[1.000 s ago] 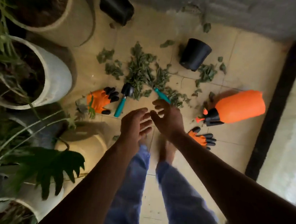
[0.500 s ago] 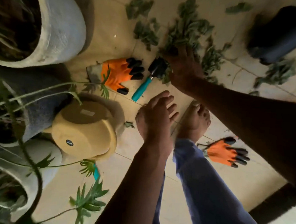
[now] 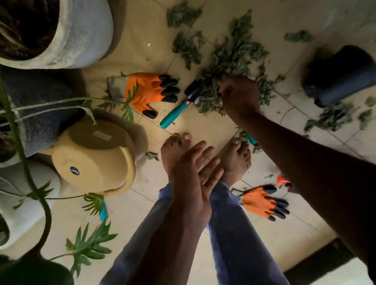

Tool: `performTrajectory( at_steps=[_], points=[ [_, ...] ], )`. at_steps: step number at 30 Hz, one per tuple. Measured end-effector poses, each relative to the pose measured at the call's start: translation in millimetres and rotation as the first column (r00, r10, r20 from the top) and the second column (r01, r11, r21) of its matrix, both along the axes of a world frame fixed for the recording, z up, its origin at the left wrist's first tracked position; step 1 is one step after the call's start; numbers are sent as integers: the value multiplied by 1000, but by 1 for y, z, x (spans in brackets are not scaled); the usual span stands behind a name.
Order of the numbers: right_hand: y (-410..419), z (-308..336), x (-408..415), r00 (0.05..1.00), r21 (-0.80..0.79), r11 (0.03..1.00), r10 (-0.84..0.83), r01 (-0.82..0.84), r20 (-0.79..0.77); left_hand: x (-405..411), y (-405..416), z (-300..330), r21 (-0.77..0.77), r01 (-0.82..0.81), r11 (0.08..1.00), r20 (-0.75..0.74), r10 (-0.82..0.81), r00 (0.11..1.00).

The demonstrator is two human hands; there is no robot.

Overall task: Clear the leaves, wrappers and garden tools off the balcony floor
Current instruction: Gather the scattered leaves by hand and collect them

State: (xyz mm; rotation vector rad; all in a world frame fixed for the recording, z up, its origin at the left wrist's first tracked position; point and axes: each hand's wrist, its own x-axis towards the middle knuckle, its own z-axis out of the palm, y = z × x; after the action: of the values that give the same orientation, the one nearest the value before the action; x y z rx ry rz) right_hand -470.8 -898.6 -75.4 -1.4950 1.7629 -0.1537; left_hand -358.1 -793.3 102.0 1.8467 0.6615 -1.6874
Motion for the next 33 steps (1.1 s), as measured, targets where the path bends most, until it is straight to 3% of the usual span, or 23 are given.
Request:
performTrajectory(
  at_steps=[5,9,14,18,21,23,25,27,29,33],
  points=[
    [11,49,-5,917,138,963,-265,233,299,3,-29,-24,-108,-20,994,7,21,1000],
    [19,103,-13,823,210,956,-283,203,493,7,-47,-27,-197,-2,980,-53,-9,999],
    [37,146,-5,820,188,979,-176,86,545,2,-59,-22,-300,-8,954,-126,-31,992],
    [43,158,0,784,197,980,-137,20,605,2,-62,-23,-280,-48,959,-88,24,996],
    [41,155,4,746,134,975,-222,177,628,10,-64,-30,-221,-100,970,-4,102,995],
    [36,140,3,752,84,937,-324,339,574,14,-68,-32,-200,-176,964,16,183,983],
    [28,114,-1,858,-42,931,-315,362,406,17,-70,-32,-191,-230,954,3,235,972],
    [17,80,-5,960,-110,964,-219,240,172,17,-72,-30,-199,-256,946,-16,258,966],
    [5,44,-3,996,-84,992,-93,91,-15,15,-76,-29,-210,-261,942,-37,259,965],
    [-28,-14,20,980,33,987,159,-157,-118,17,-85,-31,-221,-230,948,-29,229,973]
  ],
)
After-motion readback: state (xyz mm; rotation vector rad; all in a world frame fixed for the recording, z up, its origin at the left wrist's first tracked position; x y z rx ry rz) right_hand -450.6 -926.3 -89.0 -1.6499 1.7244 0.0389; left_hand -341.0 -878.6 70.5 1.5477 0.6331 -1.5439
